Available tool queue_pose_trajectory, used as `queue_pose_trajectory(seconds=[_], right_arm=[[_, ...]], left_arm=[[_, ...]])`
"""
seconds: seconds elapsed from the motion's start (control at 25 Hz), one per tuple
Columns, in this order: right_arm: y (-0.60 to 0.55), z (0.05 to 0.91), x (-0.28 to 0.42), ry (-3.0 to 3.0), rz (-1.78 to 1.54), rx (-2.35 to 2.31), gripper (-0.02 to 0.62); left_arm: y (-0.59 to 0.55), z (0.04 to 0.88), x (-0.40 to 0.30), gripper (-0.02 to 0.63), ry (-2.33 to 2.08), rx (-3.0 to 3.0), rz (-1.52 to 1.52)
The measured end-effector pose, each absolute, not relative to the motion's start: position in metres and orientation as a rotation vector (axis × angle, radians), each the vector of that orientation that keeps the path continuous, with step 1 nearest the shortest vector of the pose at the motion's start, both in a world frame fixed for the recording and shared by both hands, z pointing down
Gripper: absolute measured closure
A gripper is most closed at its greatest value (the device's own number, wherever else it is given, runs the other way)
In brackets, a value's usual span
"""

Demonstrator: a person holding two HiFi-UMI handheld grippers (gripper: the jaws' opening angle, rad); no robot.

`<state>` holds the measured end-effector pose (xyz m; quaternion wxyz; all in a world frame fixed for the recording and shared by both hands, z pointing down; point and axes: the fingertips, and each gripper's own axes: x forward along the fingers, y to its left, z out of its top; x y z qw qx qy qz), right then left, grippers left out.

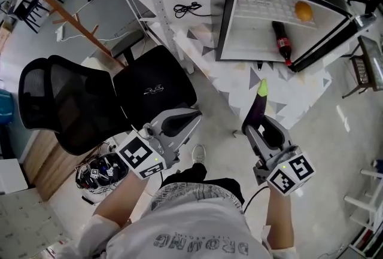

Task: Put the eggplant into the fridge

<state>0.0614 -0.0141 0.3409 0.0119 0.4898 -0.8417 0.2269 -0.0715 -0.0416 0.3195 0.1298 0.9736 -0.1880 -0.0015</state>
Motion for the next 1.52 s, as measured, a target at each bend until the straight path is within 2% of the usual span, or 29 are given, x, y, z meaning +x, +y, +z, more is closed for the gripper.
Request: queue_pose_trajectory(seconds=[0.88, 1.52], right_arm=[[-0.075, 0.343, 0.07, -2.568, 0.604, 1.524, 0.416], [-0.156, 0.378, 0.12, -2.524, 0.462, 1.372, 0.416]], left_arm=[[-0.091, 0.326, -0.075, 0.599, -0.559, 2.816, -0.002], [-0.135, 0.346, -0.032, 0.599, -0.672, 2.779, 0.067]])
